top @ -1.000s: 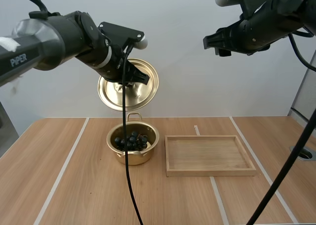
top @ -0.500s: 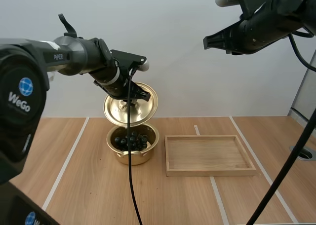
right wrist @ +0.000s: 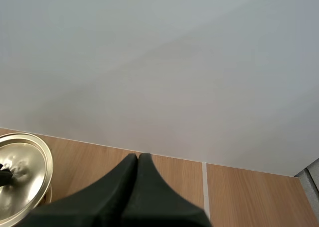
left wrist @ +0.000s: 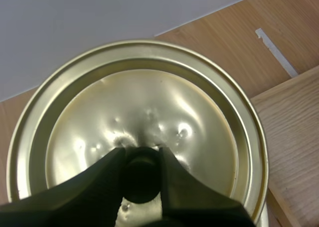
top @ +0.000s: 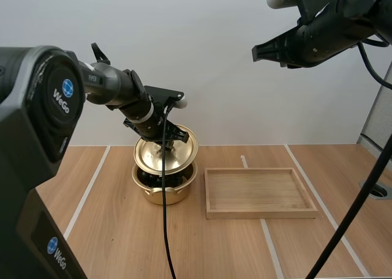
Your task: Open the pot, put the grape inside, and close it
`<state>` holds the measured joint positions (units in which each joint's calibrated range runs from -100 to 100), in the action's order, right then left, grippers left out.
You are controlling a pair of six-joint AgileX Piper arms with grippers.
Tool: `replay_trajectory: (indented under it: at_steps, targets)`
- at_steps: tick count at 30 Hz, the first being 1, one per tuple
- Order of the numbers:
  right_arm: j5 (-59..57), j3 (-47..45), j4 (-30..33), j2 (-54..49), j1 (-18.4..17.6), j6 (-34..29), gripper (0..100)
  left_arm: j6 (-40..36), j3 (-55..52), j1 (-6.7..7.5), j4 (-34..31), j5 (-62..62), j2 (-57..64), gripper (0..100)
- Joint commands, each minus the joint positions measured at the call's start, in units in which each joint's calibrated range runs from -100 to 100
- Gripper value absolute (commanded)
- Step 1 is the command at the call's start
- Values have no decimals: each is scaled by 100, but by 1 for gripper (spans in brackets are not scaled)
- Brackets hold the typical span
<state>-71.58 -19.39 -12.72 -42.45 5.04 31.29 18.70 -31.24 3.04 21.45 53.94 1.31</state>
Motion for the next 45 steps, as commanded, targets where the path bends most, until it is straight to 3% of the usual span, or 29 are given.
replay_trajectory:
  at_steps: [1,31,45]
  targets:
    - [38,1,54,-69,23,-3,0,44,-24,-6,157,-126,-1,0]
    - [-7,1,54,-69,23,-3,0,-169,-336,-6,-379,881,-1,0]
    - [-35,1,42,-69,23,-3,0,-179,-336,-6,-368,635,-1,0]
